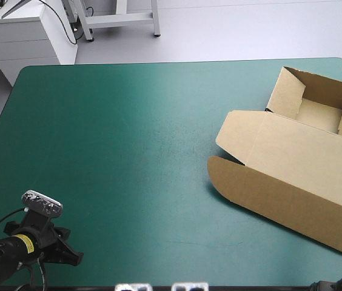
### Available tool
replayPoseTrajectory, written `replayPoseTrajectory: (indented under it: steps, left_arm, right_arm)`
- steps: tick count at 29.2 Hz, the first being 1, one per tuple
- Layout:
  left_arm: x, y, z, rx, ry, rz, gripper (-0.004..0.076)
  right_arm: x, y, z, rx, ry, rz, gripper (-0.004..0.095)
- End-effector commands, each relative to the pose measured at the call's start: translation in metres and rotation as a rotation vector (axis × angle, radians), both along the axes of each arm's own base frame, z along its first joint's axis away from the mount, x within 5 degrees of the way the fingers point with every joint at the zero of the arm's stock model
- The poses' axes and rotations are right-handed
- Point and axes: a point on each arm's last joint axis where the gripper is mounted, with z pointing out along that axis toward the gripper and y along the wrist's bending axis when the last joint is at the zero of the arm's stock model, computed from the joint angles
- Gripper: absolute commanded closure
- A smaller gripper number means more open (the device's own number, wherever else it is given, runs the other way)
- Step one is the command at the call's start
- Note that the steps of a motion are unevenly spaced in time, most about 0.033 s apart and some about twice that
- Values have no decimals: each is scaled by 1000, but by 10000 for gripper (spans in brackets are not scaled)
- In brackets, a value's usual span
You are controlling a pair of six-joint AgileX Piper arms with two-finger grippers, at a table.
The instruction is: Fold the box
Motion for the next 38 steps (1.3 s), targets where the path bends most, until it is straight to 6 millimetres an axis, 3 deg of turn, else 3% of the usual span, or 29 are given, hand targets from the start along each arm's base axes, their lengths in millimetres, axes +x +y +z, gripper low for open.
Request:
replayPoseTrajectory:
  steps: [1, 2, 3, 8, 11, 17, 22, 26, 32, 38]
  left_arm:
    - [3, -2, 9, -37, -50, 4, 703]
    - [3, -2, 9, -37, -50, 4, 703]
    - [3, -2, 9, -37, -50, 4, 703]
    - [3, -2, 9, -37, -50, 4, 703]
    - [3, -2, 9, -37, -50, 4, 703]
    - [3, -2, 9, -38, -51, 4, 703]
    - [6, -3, 11, -52, -82, 4, 703]
    - [7, -4, 12, -60, -99, 4, 703]
    - [8, -4, 13, -67, -115, 4, 703]
    - [8, -5, 14, -70, -123, 4, 703]
  right_arm:
    - [-24, 26, 51, -2, -182, 116, 830]
    - [-27, 31, 55, -3, -182, 139, 908]
    - [-30, 39, 59, -7, -181, 160, 917]
    - [-40, 73, 69, -50, -159, 271, 914]
    - [-51, 104, 74, -106, -110, 338, 912]
    - [-76, 148, 94, -132, -163, 450, 912]
    - [-108, 173, 115, -162, -240, 524, 912]
    - [-136, 181, 123, -200, -281, 530, 912]
    - [-172, 178, 96, -207, -277, 521, 912]
    - [-212, 173, 36, -194, -284, 512, 912]
